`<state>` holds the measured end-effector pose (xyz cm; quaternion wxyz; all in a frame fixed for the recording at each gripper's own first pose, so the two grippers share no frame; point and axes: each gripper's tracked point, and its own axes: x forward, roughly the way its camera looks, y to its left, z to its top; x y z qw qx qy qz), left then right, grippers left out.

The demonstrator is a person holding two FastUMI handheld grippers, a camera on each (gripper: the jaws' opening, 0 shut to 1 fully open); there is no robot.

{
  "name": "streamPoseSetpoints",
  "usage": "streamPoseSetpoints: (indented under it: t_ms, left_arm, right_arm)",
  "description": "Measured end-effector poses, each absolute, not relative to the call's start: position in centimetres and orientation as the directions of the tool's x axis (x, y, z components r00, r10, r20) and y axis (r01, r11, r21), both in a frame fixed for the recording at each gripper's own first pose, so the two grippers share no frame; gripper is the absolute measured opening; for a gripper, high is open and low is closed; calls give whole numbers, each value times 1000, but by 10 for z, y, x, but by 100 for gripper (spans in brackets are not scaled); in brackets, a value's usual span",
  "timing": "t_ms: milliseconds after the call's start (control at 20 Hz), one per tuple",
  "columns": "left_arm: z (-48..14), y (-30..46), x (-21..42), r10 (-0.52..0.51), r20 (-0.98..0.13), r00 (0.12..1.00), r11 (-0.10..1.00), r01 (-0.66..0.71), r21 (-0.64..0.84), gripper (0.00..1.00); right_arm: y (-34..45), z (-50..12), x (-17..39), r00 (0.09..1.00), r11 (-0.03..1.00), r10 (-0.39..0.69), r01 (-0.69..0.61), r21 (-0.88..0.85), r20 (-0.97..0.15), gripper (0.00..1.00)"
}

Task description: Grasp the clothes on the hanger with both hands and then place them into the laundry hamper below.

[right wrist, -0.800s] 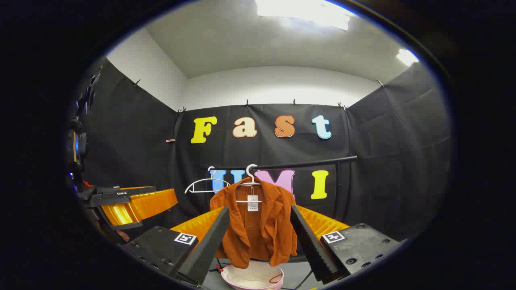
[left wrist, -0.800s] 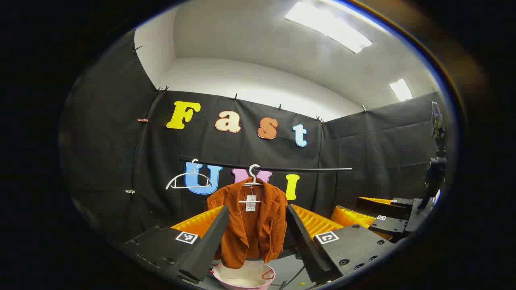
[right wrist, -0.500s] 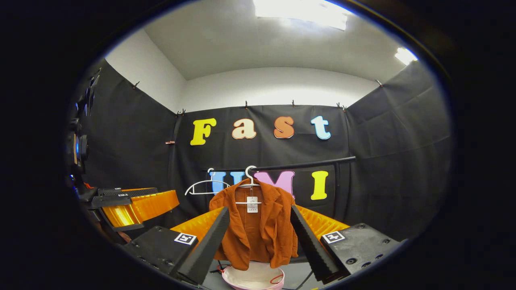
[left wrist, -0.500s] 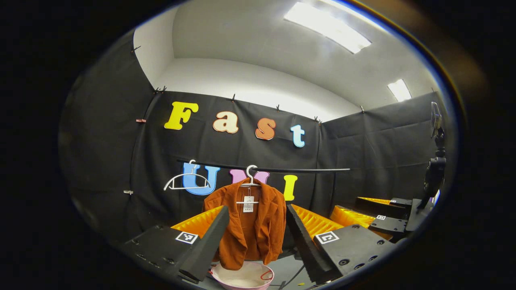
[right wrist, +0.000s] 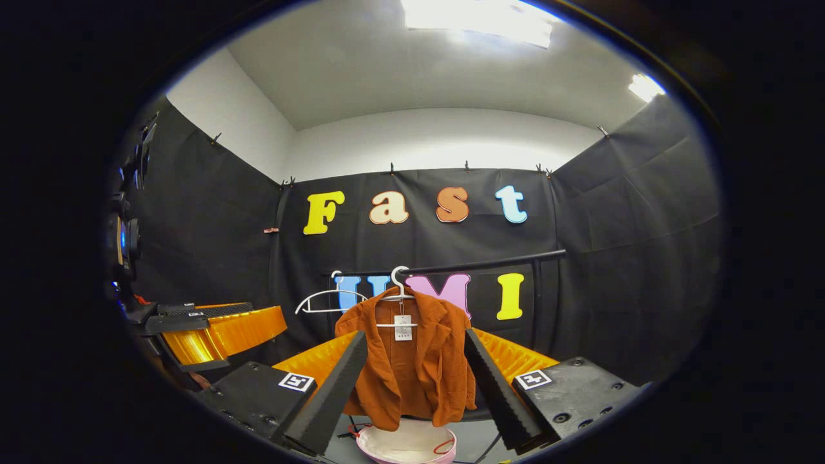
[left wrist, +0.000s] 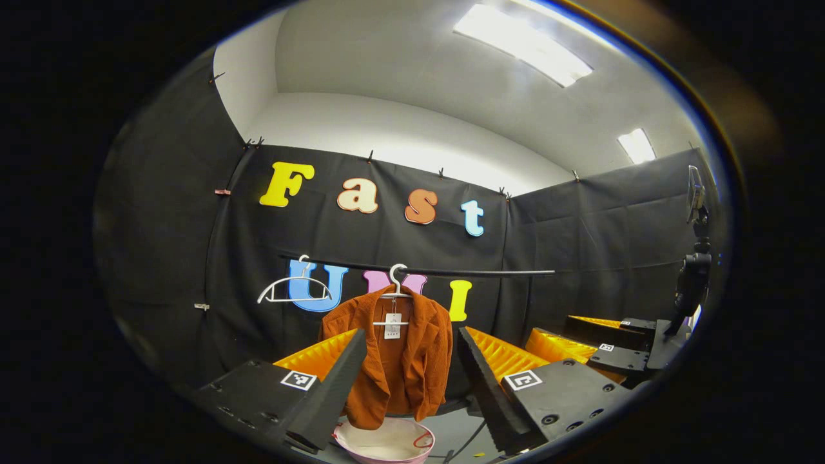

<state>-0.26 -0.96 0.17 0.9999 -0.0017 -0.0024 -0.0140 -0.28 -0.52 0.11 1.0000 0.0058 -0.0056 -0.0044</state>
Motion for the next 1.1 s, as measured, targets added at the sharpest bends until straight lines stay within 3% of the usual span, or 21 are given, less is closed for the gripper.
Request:
streamPoseSetpoints:
  t_ms: [1100]
  left_arm:
    - [-18, 43, 4, -77, -34, 996, 997, 76, -31, 90]
  right_arm:
    - [32, -27, 24, 997, 995, -72, 72, -67, 6, 97]
